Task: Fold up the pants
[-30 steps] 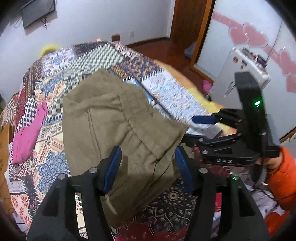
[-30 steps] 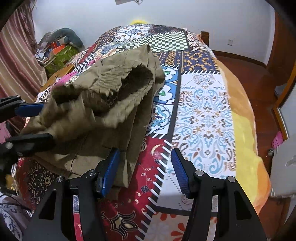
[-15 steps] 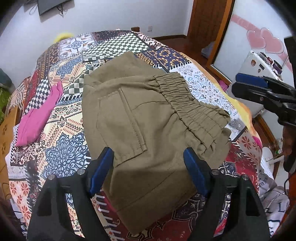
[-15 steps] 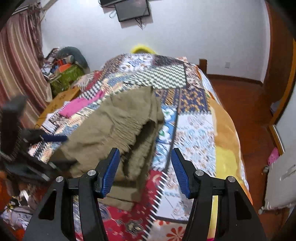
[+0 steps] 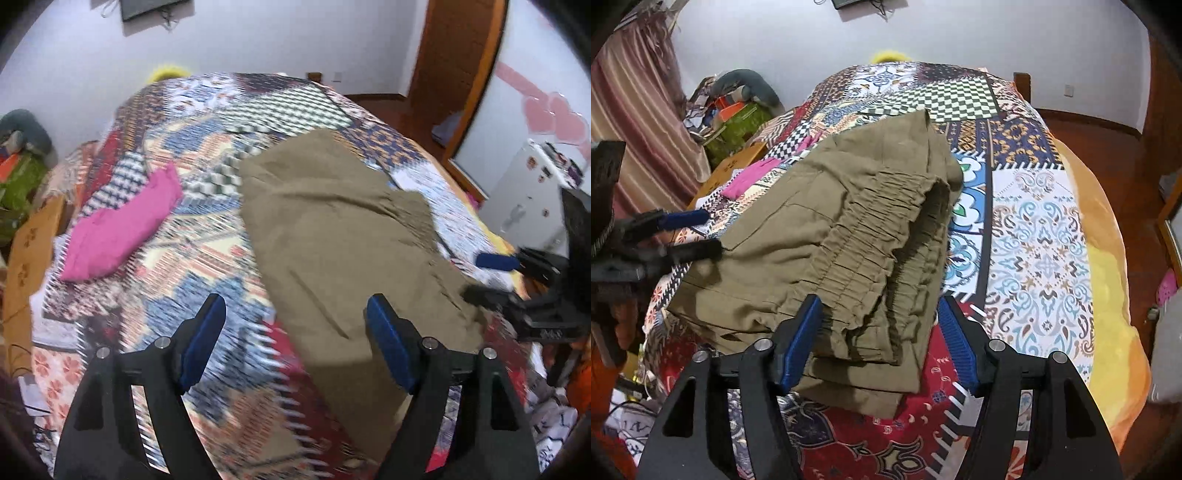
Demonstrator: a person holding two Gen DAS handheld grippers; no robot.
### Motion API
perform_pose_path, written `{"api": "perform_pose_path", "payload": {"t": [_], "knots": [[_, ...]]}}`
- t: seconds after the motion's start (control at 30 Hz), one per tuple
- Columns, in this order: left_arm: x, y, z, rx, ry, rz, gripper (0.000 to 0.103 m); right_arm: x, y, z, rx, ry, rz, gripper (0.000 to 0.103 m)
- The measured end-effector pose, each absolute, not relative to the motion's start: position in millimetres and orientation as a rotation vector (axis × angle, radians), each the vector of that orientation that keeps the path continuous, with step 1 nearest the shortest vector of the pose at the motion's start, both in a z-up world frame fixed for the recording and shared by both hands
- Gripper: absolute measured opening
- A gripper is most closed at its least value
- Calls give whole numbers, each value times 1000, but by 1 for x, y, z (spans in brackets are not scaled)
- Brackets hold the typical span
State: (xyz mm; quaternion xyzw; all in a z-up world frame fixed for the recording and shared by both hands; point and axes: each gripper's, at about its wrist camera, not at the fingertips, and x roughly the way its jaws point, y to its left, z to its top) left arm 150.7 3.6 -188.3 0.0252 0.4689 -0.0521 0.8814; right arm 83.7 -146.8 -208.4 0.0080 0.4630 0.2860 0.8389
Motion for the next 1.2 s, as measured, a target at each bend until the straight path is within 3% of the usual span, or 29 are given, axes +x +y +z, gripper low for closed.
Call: {"api": "perform_pose_path", "payload": {"t": [0.57,0.83,1.07,1.13,1.2], "knots": [[285,41,-216,42,1012,-54,78,107,-154,-224,-68,1016,516,64],[335,48,-252,-56,1116,-154,58,122,-164,-232,13,1046,529,64],[348,36,-267,-49,1112,-213,51,131,-164,-227,6,1034,511,64],[351,31,-268,-33,1107,-224,32,132,-165,-225,7,1026,509,64],[354,31,-267,-34,1106,-223,27,134,-165,-223,4,1018,501,64]]}}
